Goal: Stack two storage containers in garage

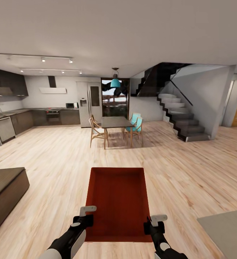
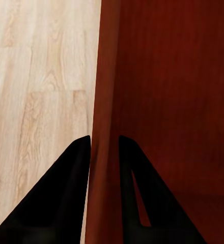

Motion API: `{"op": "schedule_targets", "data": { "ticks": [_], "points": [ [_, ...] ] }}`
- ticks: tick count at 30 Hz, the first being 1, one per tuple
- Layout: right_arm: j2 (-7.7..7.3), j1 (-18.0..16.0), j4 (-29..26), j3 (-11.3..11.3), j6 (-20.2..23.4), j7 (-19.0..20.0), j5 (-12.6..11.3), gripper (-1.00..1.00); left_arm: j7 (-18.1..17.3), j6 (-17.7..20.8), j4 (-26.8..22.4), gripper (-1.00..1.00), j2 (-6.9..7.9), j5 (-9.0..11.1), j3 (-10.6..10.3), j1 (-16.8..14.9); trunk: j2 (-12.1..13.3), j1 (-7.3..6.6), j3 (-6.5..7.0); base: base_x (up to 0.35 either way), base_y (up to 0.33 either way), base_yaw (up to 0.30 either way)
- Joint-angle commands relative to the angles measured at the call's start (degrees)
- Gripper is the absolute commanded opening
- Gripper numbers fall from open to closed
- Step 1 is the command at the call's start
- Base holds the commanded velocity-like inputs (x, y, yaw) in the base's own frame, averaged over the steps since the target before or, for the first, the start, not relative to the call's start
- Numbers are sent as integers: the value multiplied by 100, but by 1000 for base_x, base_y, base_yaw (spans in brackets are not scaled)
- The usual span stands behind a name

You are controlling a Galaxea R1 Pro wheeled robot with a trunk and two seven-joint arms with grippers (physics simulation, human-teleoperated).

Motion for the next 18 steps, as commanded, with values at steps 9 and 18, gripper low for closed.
{"op": "schedule_targets", "data": {
  "ticks": [9,18],
  "points": [
    [16,-10,50,524,-37,-45,-533,-100,55,36,18,-100,18,54,-37,3,-8,5,-10,279,0,0],
    [3,-10,141,1544,-153,-90,-1593,-100,64,39,31,-100,18,68,-93,3,-8,5,-10,317,0,0]
  ]
}}
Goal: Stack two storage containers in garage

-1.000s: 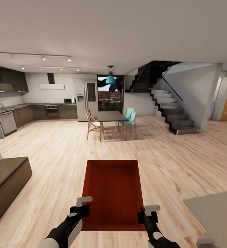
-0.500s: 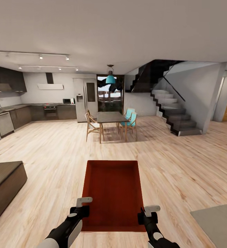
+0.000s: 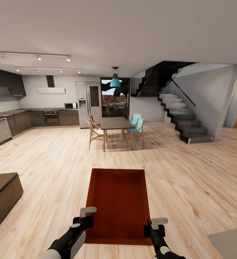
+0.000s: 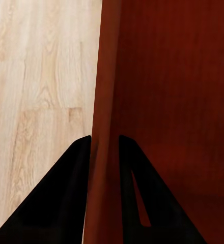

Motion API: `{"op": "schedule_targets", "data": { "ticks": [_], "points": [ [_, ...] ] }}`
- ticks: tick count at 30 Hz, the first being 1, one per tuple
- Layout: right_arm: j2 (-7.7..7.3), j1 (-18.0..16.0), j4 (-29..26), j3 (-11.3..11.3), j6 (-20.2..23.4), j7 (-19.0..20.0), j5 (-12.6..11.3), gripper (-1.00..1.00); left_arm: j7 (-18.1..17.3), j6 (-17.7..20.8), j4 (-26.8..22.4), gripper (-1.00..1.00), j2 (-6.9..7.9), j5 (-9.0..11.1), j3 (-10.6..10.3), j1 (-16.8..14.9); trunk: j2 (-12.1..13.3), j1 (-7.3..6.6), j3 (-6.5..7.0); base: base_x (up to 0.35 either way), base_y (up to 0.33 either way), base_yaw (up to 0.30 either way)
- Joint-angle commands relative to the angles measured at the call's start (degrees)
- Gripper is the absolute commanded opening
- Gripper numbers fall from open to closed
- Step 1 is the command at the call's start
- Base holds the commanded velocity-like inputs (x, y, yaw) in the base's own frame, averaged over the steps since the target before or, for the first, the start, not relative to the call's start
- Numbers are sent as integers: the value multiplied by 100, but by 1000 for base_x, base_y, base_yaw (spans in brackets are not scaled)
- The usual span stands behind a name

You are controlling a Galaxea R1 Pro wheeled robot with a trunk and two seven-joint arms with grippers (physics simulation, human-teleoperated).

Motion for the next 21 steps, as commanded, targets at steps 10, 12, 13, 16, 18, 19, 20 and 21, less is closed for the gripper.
{"op": "schedule_targets", "data": {
  "ticks": [10,12,13,16,18,19,20,21],
  "points": [
    [4,-4,74,967,-125,-11,-1015,-100,87,31,-26,-100,1,39,-120,-4,-8,5,-10,321,0,0],
    [0,-4,87,1224,-163,-11,-1293,-100,87,31,-26,-100,1,31,-135,-4,-8,5,-10,321,0,0],
    [1,-4,98,1364,-181,-11,-1443,-100,87,31,-26,-100,1,27,-142,-4,-8,5,-10,321,0,0],
    [5,-4,-175,-1700,174,-11,1678,-100,87,31,-26,-100,1,-5,46,-4,-8,5,-10,322,0,0],
    [5,-4,-175,-1700,175,-11,1678,-100,87,31,-26,-100,1,-5,46,-4,-8,5,-10,321,0,0],
    [5,-4,-175,-1700,175,-11,1678,-100,87,31,-26,-100,1,-5,46,-4,-8,5,-10,321,0,0],
    [5,-4,-175,-1700,175,-11,1678,-100,87,31,-26,-100,1,-5,46,-4,-8,5,-10,321,0,0],
    [5,-4,-175,-1700,175,-11,1678,-100,87,31,-26,-100,1,-5,46,-4,-8,5,-10,321,0,0]
  ]
}}
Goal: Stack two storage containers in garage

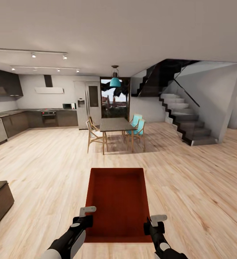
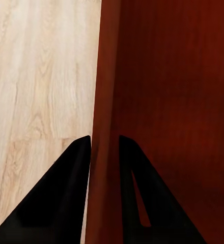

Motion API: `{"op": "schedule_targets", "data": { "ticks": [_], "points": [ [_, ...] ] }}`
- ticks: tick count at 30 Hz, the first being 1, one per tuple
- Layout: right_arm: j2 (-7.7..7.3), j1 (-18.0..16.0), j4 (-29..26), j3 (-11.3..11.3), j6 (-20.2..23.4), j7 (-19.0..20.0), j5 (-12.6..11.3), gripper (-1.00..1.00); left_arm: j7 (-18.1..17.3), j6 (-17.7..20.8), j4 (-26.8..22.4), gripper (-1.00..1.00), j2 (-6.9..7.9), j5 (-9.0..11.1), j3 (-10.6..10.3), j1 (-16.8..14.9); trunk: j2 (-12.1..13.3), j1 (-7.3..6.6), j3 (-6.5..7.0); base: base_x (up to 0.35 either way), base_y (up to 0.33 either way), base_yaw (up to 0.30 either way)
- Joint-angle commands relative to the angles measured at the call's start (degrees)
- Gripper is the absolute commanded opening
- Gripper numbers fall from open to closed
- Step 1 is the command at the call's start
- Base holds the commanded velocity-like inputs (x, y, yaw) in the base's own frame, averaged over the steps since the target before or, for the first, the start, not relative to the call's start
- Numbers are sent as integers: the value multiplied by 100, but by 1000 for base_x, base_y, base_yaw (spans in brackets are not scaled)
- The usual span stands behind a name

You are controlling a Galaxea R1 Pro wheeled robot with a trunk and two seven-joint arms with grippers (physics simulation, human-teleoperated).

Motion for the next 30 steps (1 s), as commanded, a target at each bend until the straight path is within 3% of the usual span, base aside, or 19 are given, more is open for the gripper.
{"op": "schedule_targets", "data": {
  "ticks": [1,30],
  "points": [
    [-3,-10,3,-52,-57,-77,-122,-100,95,41,-2,-100,11,26,-64,-2,-7,5,-9,321,0,0],
    [-3,-10,3,-52,-66,-91,-122,-100,95,41,-2,-100,11,26,-64,-2,-7,5,-9,321,0,0]
  ]
}}
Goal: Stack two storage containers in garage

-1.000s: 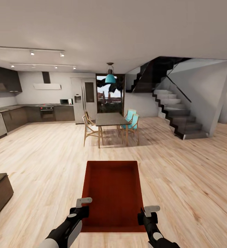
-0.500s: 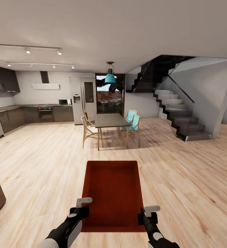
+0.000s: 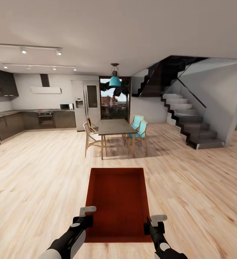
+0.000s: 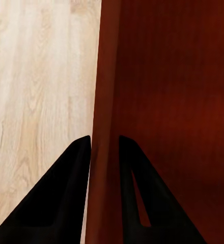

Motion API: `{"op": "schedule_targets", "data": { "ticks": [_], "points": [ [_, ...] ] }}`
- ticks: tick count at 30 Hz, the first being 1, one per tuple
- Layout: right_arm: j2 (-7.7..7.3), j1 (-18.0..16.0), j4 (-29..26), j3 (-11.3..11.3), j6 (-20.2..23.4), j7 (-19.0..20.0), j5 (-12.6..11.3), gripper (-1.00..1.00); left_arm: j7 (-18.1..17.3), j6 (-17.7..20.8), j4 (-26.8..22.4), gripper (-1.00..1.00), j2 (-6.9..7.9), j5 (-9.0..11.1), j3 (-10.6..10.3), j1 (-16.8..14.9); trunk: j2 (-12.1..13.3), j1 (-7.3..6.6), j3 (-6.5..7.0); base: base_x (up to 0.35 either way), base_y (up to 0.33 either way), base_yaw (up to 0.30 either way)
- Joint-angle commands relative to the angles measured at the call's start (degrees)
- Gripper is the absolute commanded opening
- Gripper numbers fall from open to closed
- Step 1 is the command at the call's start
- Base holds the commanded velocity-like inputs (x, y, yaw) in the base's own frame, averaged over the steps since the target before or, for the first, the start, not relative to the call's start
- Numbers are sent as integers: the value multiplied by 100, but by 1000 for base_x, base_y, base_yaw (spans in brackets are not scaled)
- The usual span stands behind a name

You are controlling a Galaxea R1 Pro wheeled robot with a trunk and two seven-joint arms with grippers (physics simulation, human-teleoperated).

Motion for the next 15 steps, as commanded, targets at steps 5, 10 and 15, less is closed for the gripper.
{"op": "schedule_targets", "data": {
  "ticks": [5,10,15],
  "points": [
    [-3,-10,1,-54,-86,-96,-110,-100,95,41,1,-100,11,32,-64,-1,-7,5,-9,321,0,0],
    [-3,-10,1,-51,-107,-144,-110,-100,95,41,1,-100,11,32,-64,-1,-7,5,-9,322,0,-61],
    [-3,-10,1,-48,-121,-182,-110,-100,95,41,1,-100,11,30,-64,-1,-7,5,-9,322,0,-231]
  ]
}}
